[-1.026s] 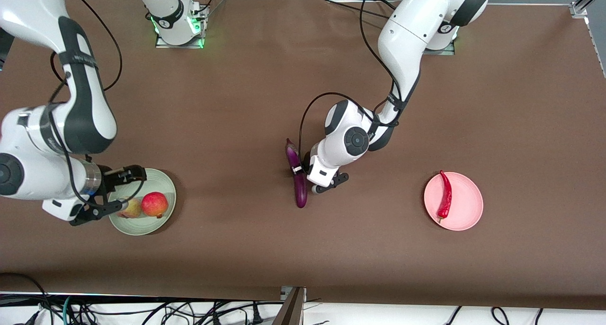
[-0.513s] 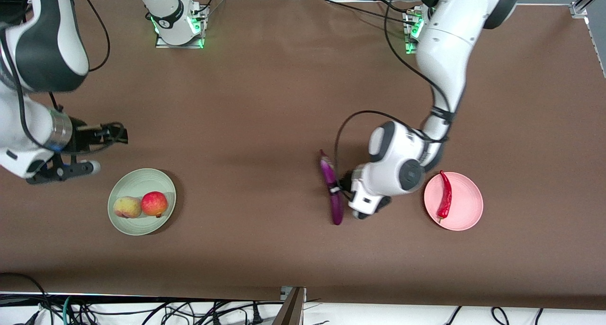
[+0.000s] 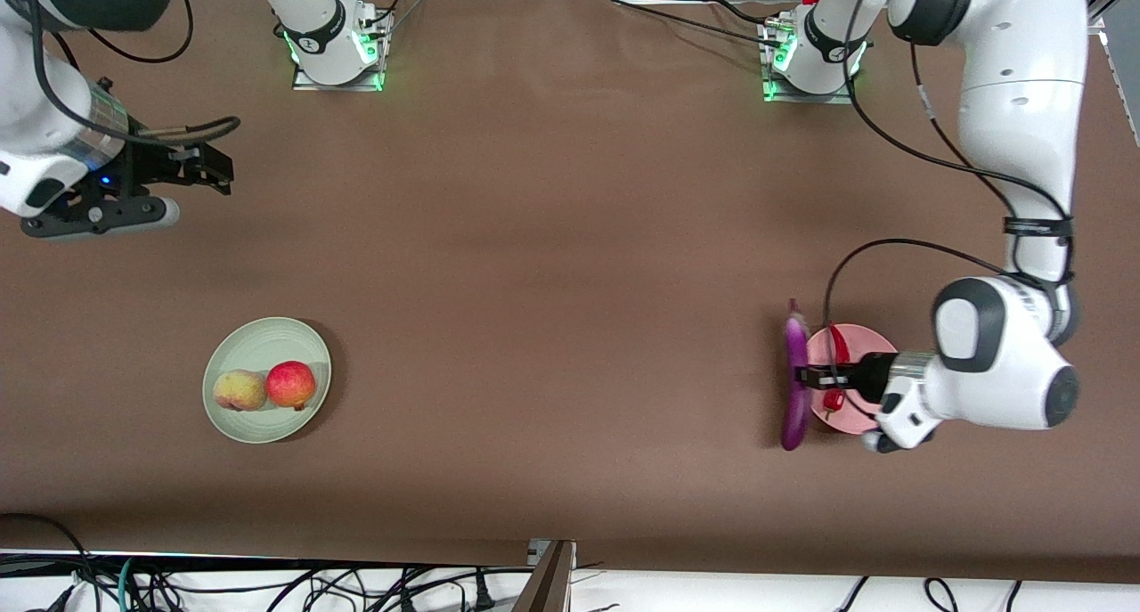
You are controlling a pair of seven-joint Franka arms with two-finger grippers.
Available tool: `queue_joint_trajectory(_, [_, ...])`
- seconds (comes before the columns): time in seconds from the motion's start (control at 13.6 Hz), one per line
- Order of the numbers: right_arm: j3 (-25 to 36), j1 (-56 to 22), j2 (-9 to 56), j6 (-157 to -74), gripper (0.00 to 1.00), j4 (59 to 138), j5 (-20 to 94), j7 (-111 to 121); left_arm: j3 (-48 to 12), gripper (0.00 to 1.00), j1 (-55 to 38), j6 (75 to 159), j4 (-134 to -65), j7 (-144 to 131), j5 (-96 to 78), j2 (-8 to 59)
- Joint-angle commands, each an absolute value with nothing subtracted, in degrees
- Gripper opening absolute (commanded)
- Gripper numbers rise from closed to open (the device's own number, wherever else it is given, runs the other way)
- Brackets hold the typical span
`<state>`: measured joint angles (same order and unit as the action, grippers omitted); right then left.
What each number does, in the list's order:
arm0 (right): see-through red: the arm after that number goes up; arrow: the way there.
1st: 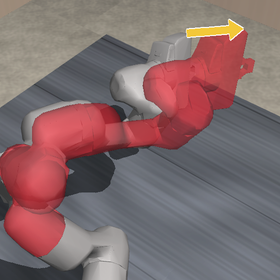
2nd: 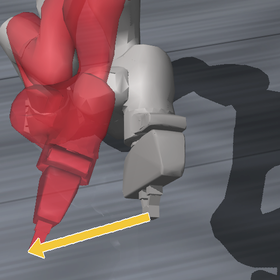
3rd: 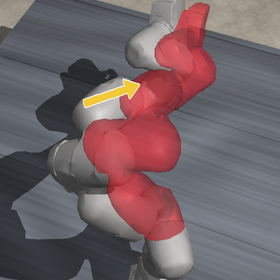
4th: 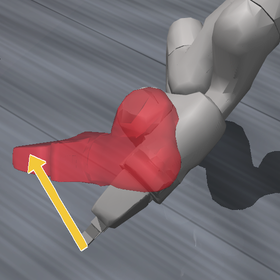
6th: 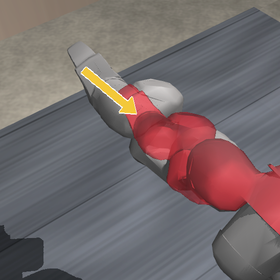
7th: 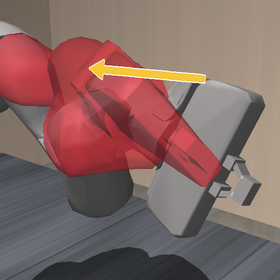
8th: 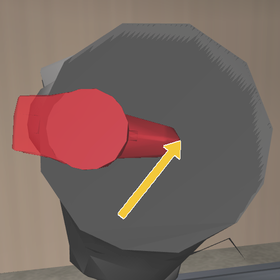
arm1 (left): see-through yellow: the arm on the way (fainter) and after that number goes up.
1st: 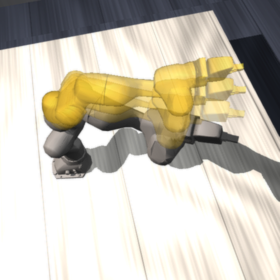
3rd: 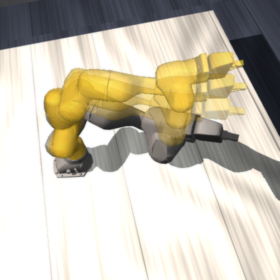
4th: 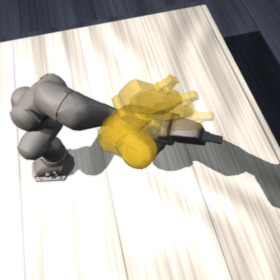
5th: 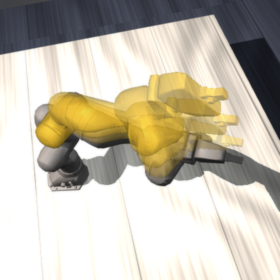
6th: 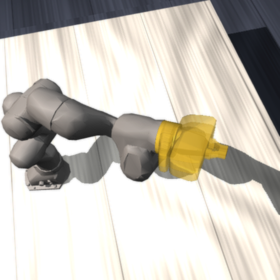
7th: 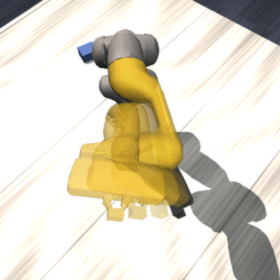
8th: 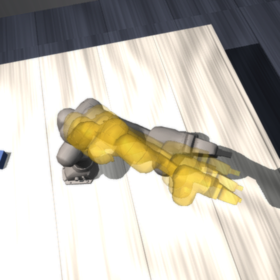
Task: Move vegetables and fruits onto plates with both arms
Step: 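Lower the eggplant onto the pink plate and open the left gripper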
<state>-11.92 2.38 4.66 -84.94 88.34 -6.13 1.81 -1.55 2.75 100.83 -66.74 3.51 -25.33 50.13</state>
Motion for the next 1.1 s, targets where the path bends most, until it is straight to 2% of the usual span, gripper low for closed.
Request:
queue_joint_trajectory(0.0, [-9.1,2.5,1.7,-86.4,1.0,90.4,-6.7,1.6,-2.5,0.0,6.1,99.7,-67.6,13.1,-23.7,49.6])
queue_joint_trajectory(0.15, [-7.6,2.5,2.0,-86.0,1.0,90.5,-6.2,2.9,-2.4,0.0,8.9,97.1,-67.6,16.8,-23.6,49.7])
queue_joint_trajectory(0.51, [-5.5,2.3,2.3,-84.5,1.0,90.4,-6.1,7.9,-2.4,0.0,12.7,97.8,-67.6,24.6,-24.1,52.4])
queue_joint_trajectory(0.73, [-5.6,2.3,3.2,-84.5,1.0,89.5,-6.1,7.9,-2.4,0.0,12.7,101.0,-67.6,21.5,-24.3,52.6])
queue_joint_trajectory(1.03, [-5.7,2.3,3.7,-85.5,1.0,89.5,-5.6,7.8,-2.4,0.0,11.7,101.0,-67.7,10.4,-23.9,52.8])
